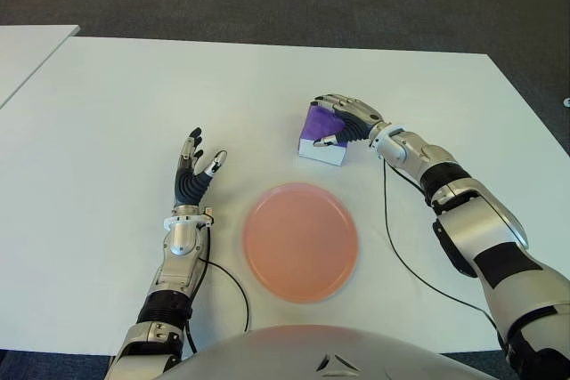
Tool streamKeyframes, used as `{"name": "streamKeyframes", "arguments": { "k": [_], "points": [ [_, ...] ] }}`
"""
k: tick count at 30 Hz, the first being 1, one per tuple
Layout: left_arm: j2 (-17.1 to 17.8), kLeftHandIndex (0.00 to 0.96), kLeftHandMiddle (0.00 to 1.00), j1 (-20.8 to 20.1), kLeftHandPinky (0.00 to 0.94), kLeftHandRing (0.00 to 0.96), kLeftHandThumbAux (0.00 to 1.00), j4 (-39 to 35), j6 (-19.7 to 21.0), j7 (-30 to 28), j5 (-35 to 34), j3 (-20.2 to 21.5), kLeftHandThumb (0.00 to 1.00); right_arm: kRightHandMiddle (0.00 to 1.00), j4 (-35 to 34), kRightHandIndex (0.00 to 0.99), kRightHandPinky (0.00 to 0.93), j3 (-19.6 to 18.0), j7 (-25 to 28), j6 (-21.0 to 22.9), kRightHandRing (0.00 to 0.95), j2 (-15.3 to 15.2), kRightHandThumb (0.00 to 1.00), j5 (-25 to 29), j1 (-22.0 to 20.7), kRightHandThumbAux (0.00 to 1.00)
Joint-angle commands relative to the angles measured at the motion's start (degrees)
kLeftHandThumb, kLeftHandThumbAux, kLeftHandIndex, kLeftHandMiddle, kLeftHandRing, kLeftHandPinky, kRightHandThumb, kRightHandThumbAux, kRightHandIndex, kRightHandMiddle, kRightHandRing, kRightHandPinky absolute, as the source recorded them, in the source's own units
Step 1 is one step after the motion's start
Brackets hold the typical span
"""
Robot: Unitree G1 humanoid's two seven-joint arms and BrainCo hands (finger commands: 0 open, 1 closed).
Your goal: Put the tissue paper into the plate.
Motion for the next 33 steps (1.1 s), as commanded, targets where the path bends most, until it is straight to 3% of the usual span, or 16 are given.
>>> {"name": "streamKeyframes", "arguments": {
  "k": [1, 33],
  "points": [
    [-0.57, 0.0, 0.0, 3.27, 0.0, 0.0, 0.472, 2.79, 0.26, 0.41, 0.76, -0.33, 0.0, 0.0, 0.47, 0.002, 0.0, 0.9, 0.24, 0.59, 0.0, 0.45, 0.279, -0.92, -0.3, 0.393],
    [-0.68, 0.0, 0.0, 4.56, 0.0, 0.0, 0.484, 0.57, 1.07, 0.5, 0.83, -0.15, 0.0, 0.0, 2.54, 0.0, 0.0, 1.81, 0.72, 3.54, 0.0, 1.81, 0.273, -1.08, 1.43, 0.394]
  ]
}}
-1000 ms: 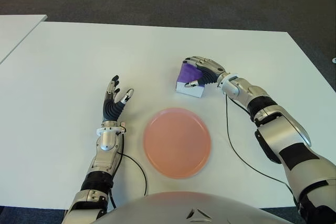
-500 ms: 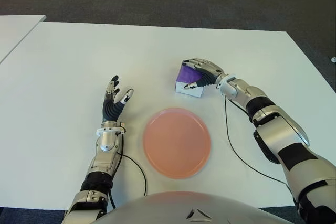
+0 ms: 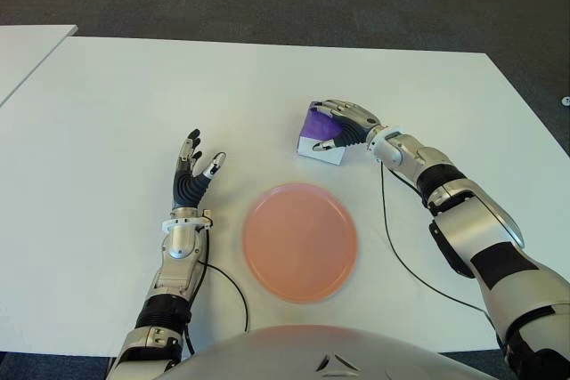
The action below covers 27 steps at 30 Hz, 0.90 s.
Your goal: Put the tissue paper into the plate.
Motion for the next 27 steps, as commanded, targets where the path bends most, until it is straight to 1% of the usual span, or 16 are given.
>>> {"name": "streamKeyframes", "arguments": {
  "k": [1, 5, 9, 12, 16, 27],
  "points": [
    [-0.37, 0.0, 0.0, 3.17, 0.0, 0.0, 0.484, 2.41, 0.63, 0.46, 0.83, -0.18, 0.0, 0.0, 1.53, 0.0, 0.0, 0.89, 0.2, 1.42, 0.0, 0.99, 0.273, -0.69, 1.57, 0.394],
    [-0.26, 0.0, 0.0, 3.21, 0.0, 0.0, 0.481, 2.45, 0.58, 0.22, 0.75, -0.24, 0.0, 0.0, 2.29, 0.0, 0.0, 1.82, -0.39, 2.36, 0.0, 1.67, 0.277, -1.47, 2.25, 0.395],
    [-0.21, 0.0, 0.0, 3.17, 0.0, 0.0, 0.478, 2.47, 0.72, 0.19, 0.76, -0.27, 0.0, 0.0, 3.43, 0.0, 0.0, 3.33, -1.79, 3.86, 0.0, 3.03, 0.279, -2.66, 3.34, 0.4],
    [-0.22, 0.0, 0.0, 3.22, 0.0, 0.0, 0.477, 2.36, 0.82, 0.38, 0.93, -0.3, 0.0, 0.0, 5.01, 0.0, 0.0, 5.21, -3.47, 6.09, 0.0, 4.78, 0.277, -4.19, 5.0, 0.407],
    [-0.31, 0.0, 0.0, 3.38, 0.0, 0.0, 0.477, 2.16, 0.74, 0.52, 0.96, -0.26, 0.0, 0.0, 6.77, 0.0, 0.0, 7.0, -4.77, 8.51, 0.0, 5.88, 0.275, -5.28, 6.83, 0.417],
    [-0.19, 0.0, 0.0, 4.18, 0.0, 0.0, 0.478, 1.64, 0.21, 0.14, 0.75, -0.24, 0.0, 0.0, 7.81, 0.0, 0.0, 8.09, -4.56, 10.79, 0.0, 6.9, 0.285, -4.61, 8.44, 0.439]
  ]
}}
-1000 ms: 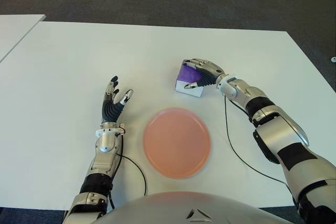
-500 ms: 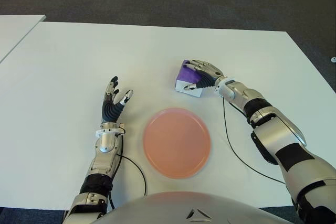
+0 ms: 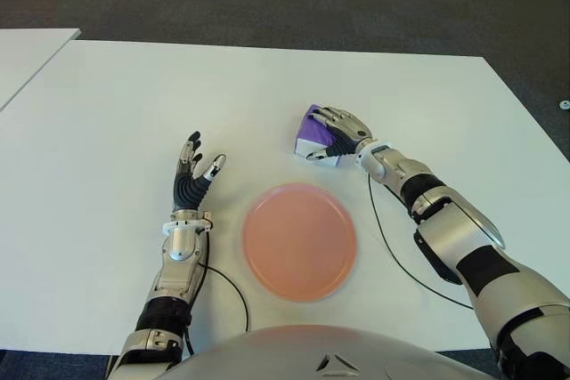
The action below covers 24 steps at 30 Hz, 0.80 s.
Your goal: Put the tissue paper into the plate.
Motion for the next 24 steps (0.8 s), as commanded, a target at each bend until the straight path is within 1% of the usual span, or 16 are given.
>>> {"name": "streamKeyframes", "arguments": {
  "k": [1, 8, 15, 17, 21, 24],
  "points": [
    [-0.27, 0.0, 0.0, 3.33, 0.0, 0.0, 0.479, 1.98, 0.19, 0.12, 0.63, -0.18, 0.0, 0.0, 3.34, 0.0, 0.0, 2.36, 3.23, 1.95, 0.0, 1.84, 0.285, -2.07, 6.52, 0.439],
    [-0.28, 0.0, 0.0, 3.9, 0.0, 0.0, 0.478, 1.31, 0.24, 0.11, 0.38, 0.04, 0.0, 0.0, 3.3, 0.0, 0.0, 1.74, 4.2, 2.35, 0.0, 2.73, 0.299, -0.71, 7.9, 0.456],
    [-0.24, 0.0, 0.0, 4.21, 0.0, 0.0, 0.476, 0.95, 0.1, -0.27, -0.02, 0.12, 0.0, 0.0, 3.8, 0.0, 0.0, 1.78, 4.7, 4.07, 0.0, 4.07, 0.323, 0.32, 10.05, 0.49],
    [-0.2, 0.0, 0.0, 4.21, 0.0, 0.0, 0.476, 0.96, 0.06, -0.31, -0.02, 0.12, 0.0, 0.0, 3.89, 0.0, 0.0, 1.88, 4.4, 4.68, 0.0, 4.3, 0.322, 0.39, 10.34, 0.498],
    [-0.18, 0.0, 0.0, 4.25, 0.0, 0.0, 0.474, 0.8, 0.23, -0.29, 0.06, 0.09, 0.0, 0.0, 4.71, 0.0, 0.0, 2.76, 1.75, 8.52, 0.0, 5.44, 0.304, -0.49, 12.13, 0.525],
    [-0.22, 0.0, 0.0, 4.31, 0.0, 0.0, 0.473, 0.58, 0.61, -0.26, 0.06, 0.1, 0.0, 0.001, 4.7, 0.0, 0.0, 3.01, 1.0, 9.08, 0.0, 5.56, 0.295, -0.63, 12.24, 0.535]
  ]
}}
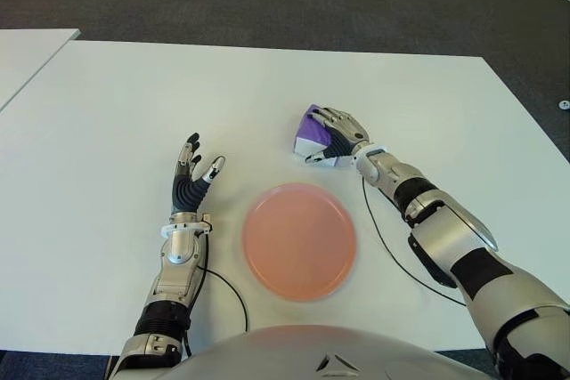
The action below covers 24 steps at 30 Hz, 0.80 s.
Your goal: Put the tissue paper into the plate.
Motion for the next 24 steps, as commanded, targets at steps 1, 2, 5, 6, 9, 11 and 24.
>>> {"name": "streamKeyframes", "arguments": {
  "k": [1, 2, 5, 6, 9, 11, 24],
  "points": [
    [-0.26, 0.0, 0.0, 3.29, 0.0, 0.0, 0.474, 2.26, 0.93, -0.23, 0.24, -0.01, 0.0, 0.003, 4.7, 0.0, 0.0, 3.13, 4.06, 4.74, 0.0, 2.7, 0.291, -3.1, 10.74, 0.539],
    [-0.33, 0.0, 0.0, 3.32, 0.0, 0.0, 0.474, 2.01, 1.51, -0.13, 0.27, 0.01, 0.0, 0.004, 4.69, 0.0, 0.0, 3.23, 3.62, 5.09, 0.0, 2.78, 0.289, -3.18, 10.82, 0.541],
    [-0.47, 0.0, 0.0, 3.4, 0.0, 0.0, 0.479, 1.55, 2.42, 0.03, 0.31, 0.04, 0.0, 0.019, 4.72, 0.0, 0.0, 3.35, 3.09, 5.62, 0.0, 2.9, 0.273, -3.17, 10.92, 0.548],
    [-0.48, 0.0, 0.0, 3.42, 0.0, 0.0, 0.48, 1.48, 2.51, 0.04, 0.3, 0.03, 0.0, 0.022, 4.72, 0.0, 0.0, 3.39, 3.07, 5.66, 0.0, 2.91, 0.27, -3.13, 10.92, 0.55],
    [-0.6, 0.0, 0.0, 3.55, 0.0, 0.0, 0.485, 1.04, 3.22, -0.08, 0.09, 0.05, 0.0, 0.032, 4.73, 0.0, 0.0, 3.29, 3.06, 5.93, 0.006, 2.97, 0.26, -2.86, 10.91, 0.551],
    [-0.65, 0.0, 0.0, 3.62, 0.0, 0.0, 0.485, 0.83, 3.55, -0.13, 0.0, 0.06, 0.0, 0.037, 4.72, 0.0, 0.0, 3.24, 3.07, 6.05, 0.01, 2.99, 0.255, -2.75, 10.91, 0.55],
    [-0.78, 0.0, 0.0, 3.78, 0.0, 0.0, 0.485, 0.01, 4.85, 0.15, 0.15, 0.17, 0.0, 0.087, 3.99, 0.055, 0.17, 0.93, 3.86, 4.28, 0.086, 3.1, 0.369, 0.05, 10.4, 0.587]
  ]
}}
